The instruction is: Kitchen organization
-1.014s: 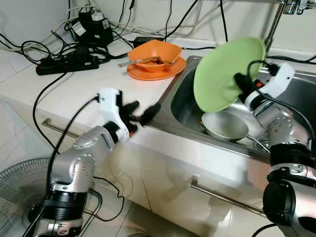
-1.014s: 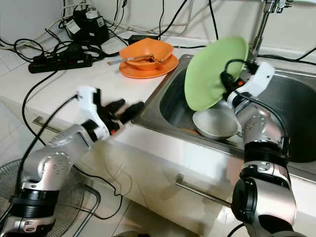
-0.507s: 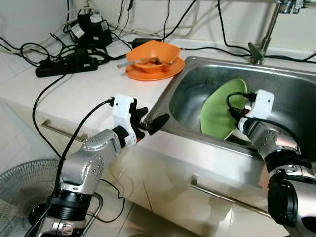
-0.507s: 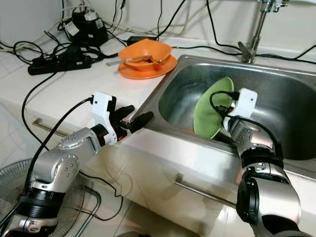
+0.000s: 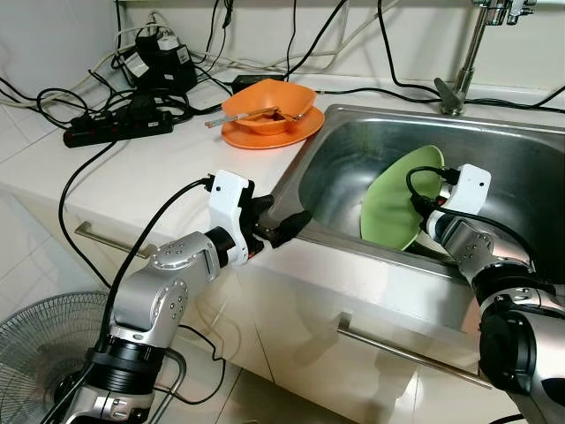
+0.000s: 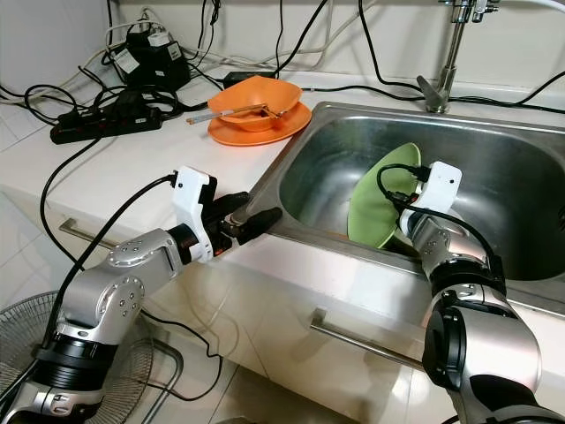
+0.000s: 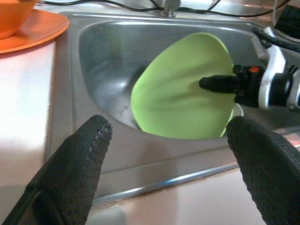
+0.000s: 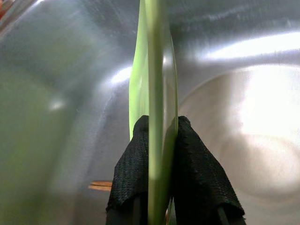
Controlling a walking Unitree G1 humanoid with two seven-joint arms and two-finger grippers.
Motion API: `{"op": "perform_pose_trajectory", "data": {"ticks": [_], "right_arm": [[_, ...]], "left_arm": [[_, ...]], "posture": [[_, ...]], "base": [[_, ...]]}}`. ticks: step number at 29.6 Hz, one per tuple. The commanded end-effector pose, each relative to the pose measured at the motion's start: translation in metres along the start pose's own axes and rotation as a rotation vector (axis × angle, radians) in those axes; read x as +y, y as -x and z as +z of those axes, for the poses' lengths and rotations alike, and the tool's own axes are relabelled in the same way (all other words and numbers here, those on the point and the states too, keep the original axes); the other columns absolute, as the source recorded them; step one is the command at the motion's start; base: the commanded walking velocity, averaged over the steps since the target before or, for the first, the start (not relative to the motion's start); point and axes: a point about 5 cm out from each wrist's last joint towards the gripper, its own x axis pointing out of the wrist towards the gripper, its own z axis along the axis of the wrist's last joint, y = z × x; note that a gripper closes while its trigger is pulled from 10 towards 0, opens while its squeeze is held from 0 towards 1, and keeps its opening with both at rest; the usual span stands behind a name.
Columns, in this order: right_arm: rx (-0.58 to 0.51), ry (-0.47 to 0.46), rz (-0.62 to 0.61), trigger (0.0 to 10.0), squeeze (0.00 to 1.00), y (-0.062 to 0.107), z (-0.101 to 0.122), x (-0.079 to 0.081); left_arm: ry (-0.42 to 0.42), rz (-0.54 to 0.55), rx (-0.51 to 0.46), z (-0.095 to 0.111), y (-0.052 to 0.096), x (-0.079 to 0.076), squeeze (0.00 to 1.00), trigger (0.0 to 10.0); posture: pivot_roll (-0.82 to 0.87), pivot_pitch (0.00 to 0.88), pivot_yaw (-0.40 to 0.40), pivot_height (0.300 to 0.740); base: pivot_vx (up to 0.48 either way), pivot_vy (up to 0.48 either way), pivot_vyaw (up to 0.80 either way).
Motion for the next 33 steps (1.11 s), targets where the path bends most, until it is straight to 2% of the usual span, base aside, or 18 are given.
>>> {"op": "perform_pose_trajectory", "data": {"ticks": [1, 8, 12, 13, 14, 15, 25, 29, 30, 31, 33], "right_arm": [[0.081, -0.040, -0.010, 10.0, 0.00, -0.001, -0.018, 0.001], [0.118, -0.146, -0.030, 10.0, 0.00, -0.001, -0.033, -0.001], [0.154, -0.138, 0.001, 10.0, 0.00, -0.002, -0.042, 0.005], [0.178, -0.122, 0.038, 10.0, 0.62, -0.002, -0.047, 0.012], [0.178, -0.122, 0.038, 10.0, 0.62, -0.002, -0.047, 0.012], [0.188, -0.117, 0.053, 10.0, 1.00, -0.003, -0.049, 0.014], [0.212, -0.076, 0.092, 10.0, 1.00, -0.003, -0.052, 0.022], [0.201, -0.009, 0.067, 10.0, 1.00, -0.003, -0.051, 0.018], [0.136, 0.071, -0.007, 10.0, 1.00, -0.003, -0.039, 0.009], [0.136, 0.071, -0.007, 10.0, 1.00, -0.003, -0.039, 0.009], [0.037, 0.121, -0.073, 10.0, 1.00, -0.003, -0.020, 0.001]], "left_arm": [[-0.018, 0.008, 0.012, 0.001, 0.003, 0.003, 0.00, 10.0], [-0.005, -0.010, 0.011, 0.000, 0.003, 0.001, 0.00, 10.0], [0.000, -0.024, 0.015, 0.000, 0.003, 0.001, 0.00, 10.0], [-0.001, -0.033, 0.011, 0.001, 0.002, 0.000, 0.00, 10.0], [-0.001, -0.033, 0.011, 0.001, 0.002, 0.000, 0.00, 10.0], [-0.002, -0.036, 0.009, 0.002, 0.002, 0.000, 0.00, 10.0], [-0.008, -0.051, 0.016, -0.001, 0.002, -0.002, 0.00, 10.0], [-0.008, -0.050, 0.019, -0.002, 0.003, -0.001, 0.00, 10.0], [-0.012, -0.042, 0.022, -0.002, 0.004, 0.000, 0.00, 10.0], [-0.012, -0.042, 0.022, -0.002, 0.004, 0.000, 0.00, 10.0], [-0.010, -0.033, 0.024, -0.002, 0.005, 0.001, 0.00, 10.0]], "posture": [[-0.02, 0.004, 0.140, 0.740], [-0.02, 0.011, 0.148, 0.740], [-0.02, 0.012, 0.153, 0.740], [-0.02, 0.011, 0.152, 0.740], [-0.02, 0.011, 0.152, 0.740], [-0.02, 0.011, 0.151, 0.740], [-0.02, 0.010, 0.136, 0.740], [-0.02, 0.010, 0.133, 0.740], [-0.02, 0.010, 0.131, 0.740], [-0.02, 0.010, 0.131, 0.740], [-0.02, 0.010, 0.130, 0.740]], "base": [[0.000, 0.000, 0.00], [0.000, 0.000, 0.00], [0.000, 0.000, 0.00], [0.000, 0.000, 0.00], [0.000, 0.000, 0.00], [0.000, 0.000, 0.00], [0.000, 0.000, 0.00], [0.000, 0.000, 0.00], [0.000, 0.000, 0.00], [0.000, 0.000, 0.00], [0.000, 0.000, 0.00]]}}
